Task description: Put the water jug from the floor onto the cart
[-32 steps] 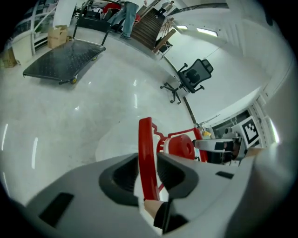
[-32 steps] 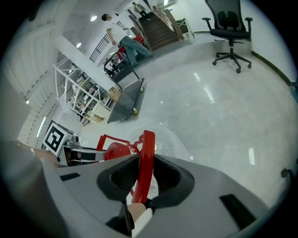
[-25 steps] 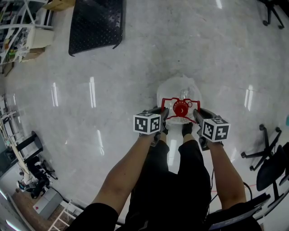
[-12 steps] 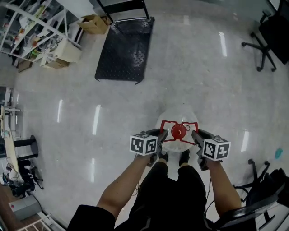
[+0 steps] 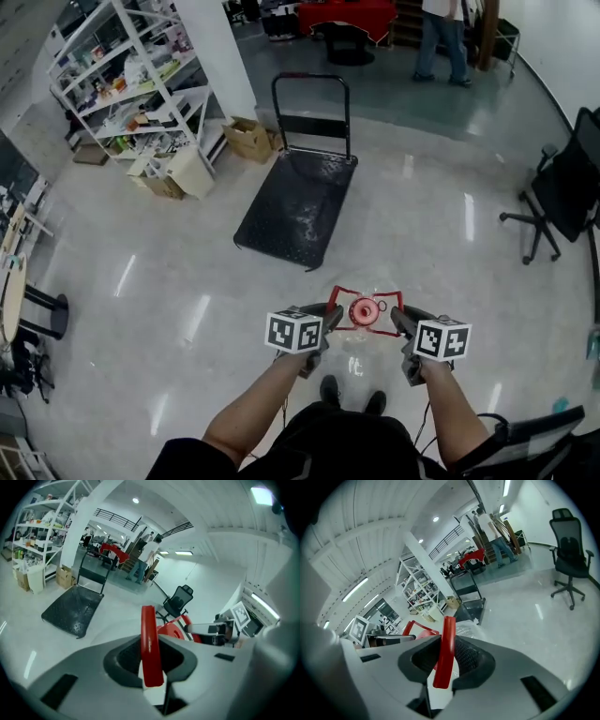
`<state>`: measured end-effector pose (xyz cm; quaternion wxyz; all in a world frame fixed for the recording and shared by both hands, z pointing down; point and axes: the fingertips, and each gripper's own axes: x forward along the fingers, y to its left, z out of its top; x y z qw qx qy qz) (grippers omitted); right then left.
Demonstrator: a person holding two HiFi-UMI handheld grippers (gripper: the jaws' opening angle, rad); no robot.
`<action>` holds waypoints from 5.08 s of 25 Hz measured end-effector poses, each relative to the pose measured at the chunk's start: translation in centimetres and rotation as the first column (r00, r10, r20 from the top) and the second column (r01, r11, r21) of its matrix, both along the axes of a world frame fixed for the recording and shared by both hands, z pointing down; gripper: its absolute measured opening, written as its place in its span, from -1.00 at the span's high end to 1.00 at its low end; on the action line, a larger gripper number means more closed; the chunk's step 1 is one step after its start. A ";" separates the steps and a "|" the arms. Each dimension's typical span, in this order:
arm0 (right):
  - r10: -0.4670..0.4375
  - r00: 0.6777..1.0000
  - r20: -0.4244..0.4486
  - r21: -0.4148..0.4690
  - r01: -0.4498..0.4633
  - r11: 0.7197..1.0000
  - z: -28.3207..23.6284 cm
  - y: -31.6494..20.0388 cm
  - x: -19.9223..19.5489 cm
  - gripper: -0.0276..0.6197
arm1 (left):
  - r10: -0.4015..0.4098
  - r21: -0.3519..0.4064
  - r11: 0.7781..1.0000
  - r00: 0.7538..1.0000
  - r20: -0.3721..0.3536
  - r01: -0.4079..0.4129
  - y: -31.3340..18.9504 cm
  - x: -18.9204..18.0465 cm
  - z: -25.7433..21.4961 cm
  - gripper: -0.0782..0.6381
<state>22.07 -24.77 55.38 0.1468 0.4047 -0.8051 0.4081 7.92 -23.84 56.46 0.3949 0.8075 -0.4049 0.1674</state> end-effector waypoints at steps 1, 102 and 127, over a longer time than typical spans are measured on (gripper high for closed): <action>-0.006 1.000 -0.001 0.017 0.006 1.000 -1.4 -1.1 -0.7 0.65 | -0.006 0.022 1.000 1.000 -0.003 0.006 -1.1 -0.6 -1.5 0.62; -0.221 0.968 -0.120 -0.076 0.213 0.974 14.2 -70.0 -44.7 0.50 | -0.316 0.004 0.948 0.936 0.153 0.319 -62.6 -51.4 14.3 0.23; -0.091 0.995 -0.046 0.539 0.102 0.836 -19.3 -63.8 -42.1 0.91 | -0.094 0.660 0.743 0.994 -0.055 0.107 -60.4 -43.2 -20.8 0.78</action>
